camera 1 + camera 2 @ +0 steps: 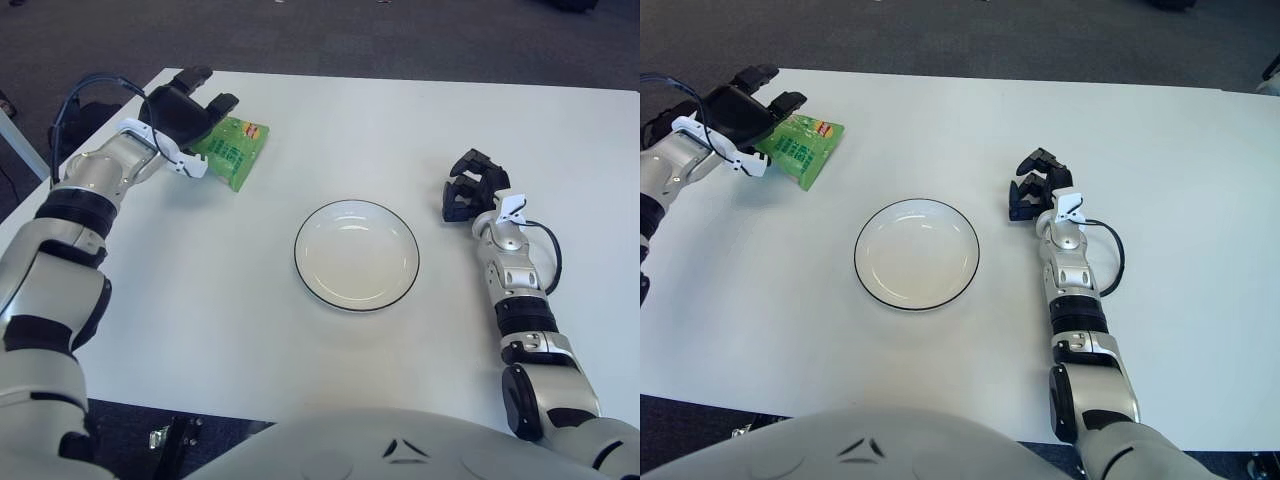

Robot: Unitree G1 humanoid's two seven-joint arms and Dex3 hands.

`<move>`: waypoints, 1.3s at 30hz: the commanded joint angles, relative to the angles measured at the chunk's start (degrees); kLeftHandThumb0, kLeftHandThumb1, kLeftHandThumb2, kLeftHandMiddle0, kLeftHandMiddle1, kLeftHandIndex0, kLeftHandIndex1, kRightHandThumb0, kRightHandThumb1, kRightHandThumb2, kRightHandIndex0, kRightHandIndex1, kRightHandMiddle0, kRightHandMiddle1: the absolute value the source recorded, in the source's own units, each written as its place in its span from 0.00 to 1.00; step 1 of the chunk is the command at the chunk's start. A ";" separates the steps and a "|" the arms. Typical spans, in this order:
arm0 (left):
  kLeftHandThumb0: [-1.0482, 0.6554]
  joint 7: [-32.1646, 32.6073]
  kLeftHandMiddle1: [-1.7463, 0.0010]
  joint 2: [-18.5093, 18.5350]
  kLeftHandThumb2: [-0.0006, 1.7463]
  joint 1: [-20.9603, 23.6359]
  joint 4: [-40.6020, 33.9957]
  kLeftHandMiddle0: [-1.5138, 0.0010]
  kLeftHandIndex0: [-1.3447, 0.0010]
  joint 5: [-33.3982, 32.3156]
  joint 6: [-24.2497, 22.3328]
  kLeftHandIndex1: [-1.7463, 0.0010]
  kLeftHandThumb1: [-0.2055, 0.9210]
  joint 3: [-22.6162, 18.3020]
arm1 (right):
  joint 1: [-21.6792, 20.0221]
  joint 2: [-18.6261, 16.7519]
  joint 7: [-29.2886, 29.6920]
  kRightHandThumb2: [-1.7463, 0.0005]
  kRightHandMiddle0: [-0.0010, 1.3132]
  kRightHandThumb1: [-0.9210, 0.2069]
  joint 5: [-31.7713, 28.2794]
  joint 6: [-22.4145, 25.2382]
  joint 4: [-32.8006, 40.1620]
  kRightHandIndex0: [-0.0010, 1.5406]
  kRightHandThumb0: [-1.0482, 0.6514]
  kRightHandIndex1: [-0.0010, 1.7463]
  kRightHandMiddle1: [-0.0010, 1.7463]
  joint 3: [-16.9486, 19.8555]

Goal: Put the snack into the plate.

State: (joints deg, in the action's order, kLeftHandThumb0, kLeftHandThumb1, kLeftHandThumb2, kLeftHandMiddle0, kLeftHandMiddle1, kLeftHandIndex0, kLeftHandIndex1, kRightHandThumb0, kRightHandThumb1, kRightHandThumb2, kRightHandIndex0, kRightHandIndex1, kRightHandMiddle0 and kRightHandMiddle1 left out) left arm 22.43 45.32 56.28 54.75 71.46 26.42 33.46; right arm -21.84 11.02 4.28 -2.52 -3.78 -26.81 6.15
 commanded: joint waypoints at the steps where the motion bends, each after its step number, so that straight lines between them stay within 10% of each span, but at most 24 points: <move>1: 0.01 -2.44 1.00 -0.21 0.26 4.38 4.44 1.00 1.00 0.88 4.01 0.99 0.78 3.53 | 3.47 -0.18 -1.20 0.00 0.51 0.87 1.58 4.79 -3.13 0.58 0.61 1.00 1.00 -1.26; 15: 0.02 -22.62 1.00 -4.43 0.18 9.25 14.51 1.00 1.00 -8.57 9.49 1.00 0.80 4.51 | 4.01 0.77 -2.74 0.02 0.48 0.83 1.81 4.69 -2.74 0.56 0.61 1.00 1.00 -2.38; 39: 0.09 -34.13 1.00 -10.55 0.22 4.67 22.69 1.00 1.00 -21.63 -1.64 1.00 0.74 1.05 | 6.13 2.41 -4.35 0.00 0.51 0.87 4.47 9.27 2.76 0.58 0.61 1.00 1.00 -4.84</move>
State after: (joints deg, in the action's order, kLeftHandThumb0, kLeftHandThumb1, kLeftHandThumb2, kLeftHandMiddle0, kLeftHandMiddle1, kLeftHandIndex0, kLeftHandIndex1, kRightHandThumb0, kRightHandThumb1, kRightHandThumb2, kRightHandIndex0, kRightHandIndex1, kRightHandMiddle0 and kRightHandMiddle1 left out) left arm -10.39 35.65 63.18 76.39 50.47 26.63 34.64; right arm -19.77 13.45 1.50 0.41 0.51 -21.55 2.87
